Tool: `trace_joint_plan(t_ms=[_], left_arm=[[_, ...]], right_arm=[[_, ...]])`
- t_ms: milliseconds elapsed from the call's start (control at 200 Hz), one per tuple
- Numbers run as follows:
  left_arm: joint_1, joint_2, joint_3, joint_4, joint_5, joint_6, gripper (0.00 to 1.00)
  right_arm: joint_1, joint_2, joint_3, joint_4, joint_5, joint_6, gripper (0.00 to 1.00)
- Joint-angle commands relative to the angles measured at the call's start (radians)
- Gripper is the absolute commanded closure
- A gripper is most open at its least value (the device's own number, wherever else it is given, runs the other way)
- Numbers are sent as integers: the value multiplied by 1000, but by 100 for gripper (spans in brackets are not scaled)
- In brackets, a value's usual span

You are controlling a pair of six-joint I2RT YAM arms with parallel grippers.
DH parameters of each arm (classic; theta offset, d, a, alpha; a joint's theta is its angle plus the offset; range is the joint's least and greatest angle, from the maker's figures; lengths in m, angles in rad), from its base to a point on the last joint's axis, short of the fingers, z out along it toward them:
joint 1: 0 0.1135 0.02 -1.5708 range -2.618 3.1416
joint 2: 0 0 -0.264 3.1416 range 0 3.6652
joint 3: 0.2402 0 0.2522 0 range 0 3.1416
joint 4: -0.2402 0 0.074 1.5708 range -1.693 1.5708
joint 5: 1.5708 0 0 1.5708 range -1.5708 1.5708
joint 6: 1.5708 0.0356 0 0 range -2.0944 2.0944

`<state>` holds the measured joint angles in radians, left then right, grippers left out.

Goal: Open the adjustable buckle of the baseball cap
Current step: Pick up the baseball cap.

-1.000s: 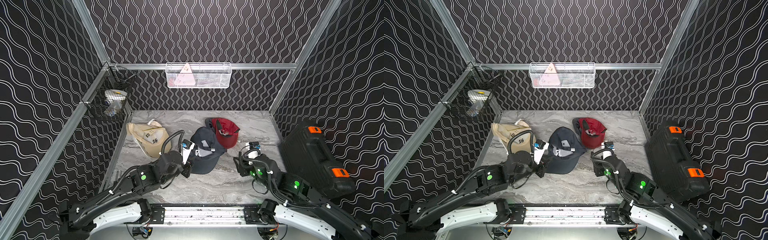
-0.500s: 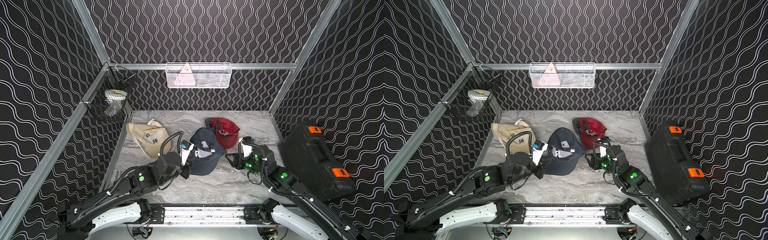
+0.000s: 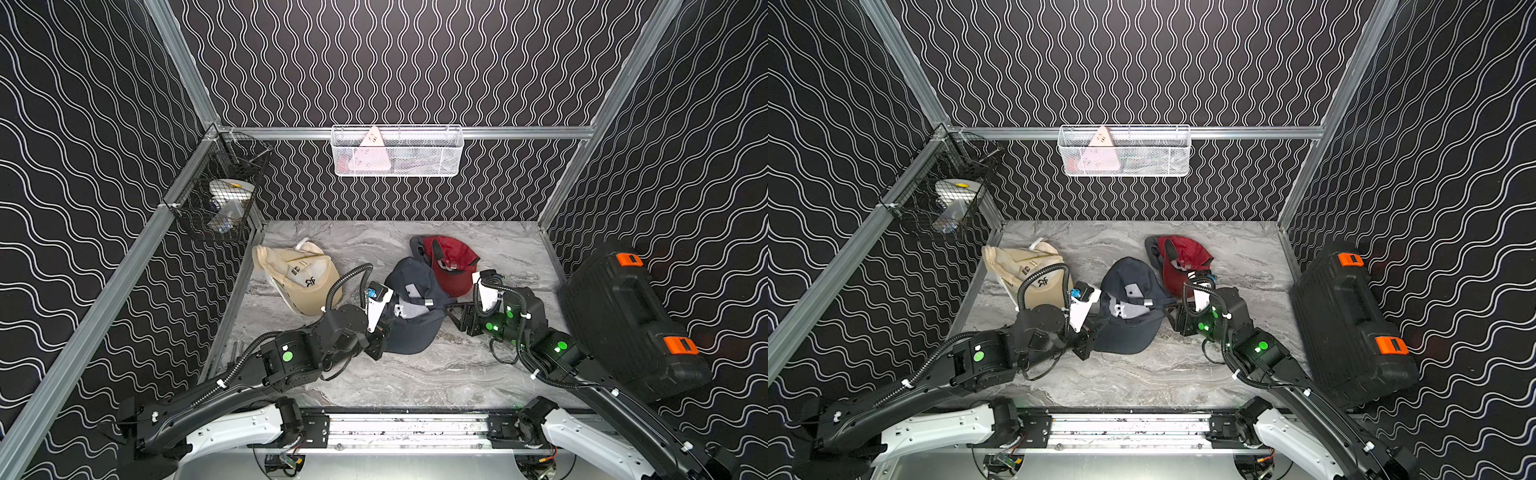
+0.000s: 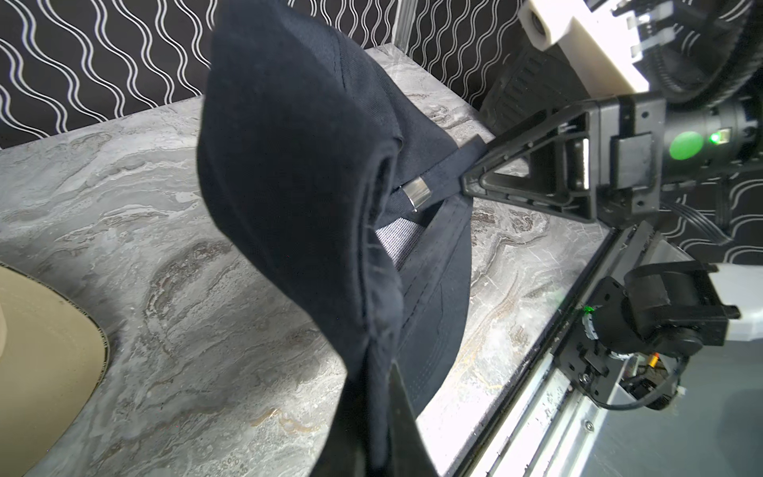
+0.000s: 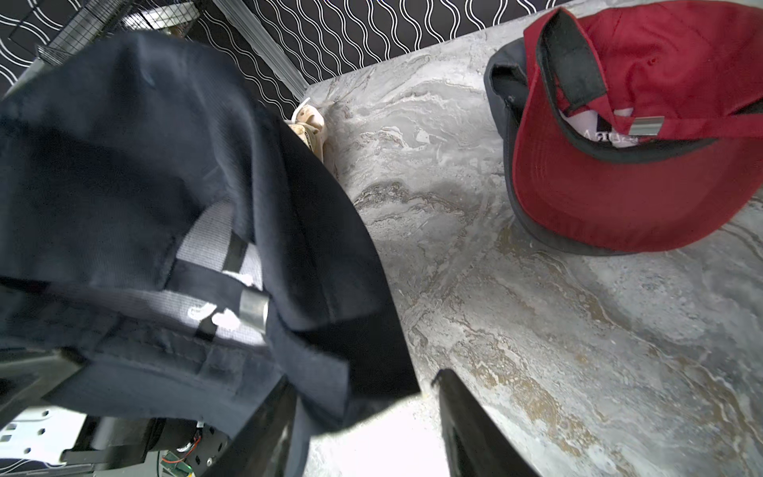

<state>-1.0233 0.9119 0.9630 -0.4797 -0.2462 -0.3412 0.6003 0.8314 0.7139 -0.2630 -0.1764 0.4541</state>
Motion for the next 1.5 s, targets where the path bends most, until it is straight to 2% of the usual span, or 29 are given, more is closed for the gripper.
trace_joint_plan(t_ms=[0, 135, 260, 545, 625, 896, 931, 961, 1051, 1121, 1196, 1361, 1496], left_arm=[[-6, 5, 17, 24, 17, -13, 100], [-12, 12, 20, 27, 34, -17, 100], [-14, 13, 21, 35, 48, -19, 100], [-17, 31, 2, 36, 73, -12, 100], [-17, 44, 2, 30, 82, -10, 100], [-17, 73, 7, -8, 88, 7, 100], [-17, 74, 6, -11, 87, 7, 95], [-17, 74, 7, -14, 87, 8, 86], [-17, 74, 14, -33, 74, 11, 53], [-18, 66, 18, -33, 100, 25, 41], [-26, 48, 21, -12, 146, 39, 38], [-50, 26, 41, 7, 179, 57, 38], [-58, 51, 94, -66, 197, 95, 38]], right_arm=[[1, 2, -8, 65, -25, -21, 44], [0, -11, -25, 97, -35, -23, 46], [0, -24, -31, 104, -41, -23, 51], [0, -85, -57, 138, -58, -1, 83], [0, -110, -62, 146, -66, 9, 89], [0, -184, -50, 154, -123, 29, 94], [0, -190, -49, 154, -132, 32, 94], [0, -195, -47, 154, -139, 35, 94], [0, -203, -41, 157, -163, 43, 96], [0, -207, -37, 154, -171, 46, 97], [0, -209, -38, 158, -179, 50, 98], [0, -211, -48, 175, -190, 61, 100], [0, -231, -43, 174, -179, 63, 100]])
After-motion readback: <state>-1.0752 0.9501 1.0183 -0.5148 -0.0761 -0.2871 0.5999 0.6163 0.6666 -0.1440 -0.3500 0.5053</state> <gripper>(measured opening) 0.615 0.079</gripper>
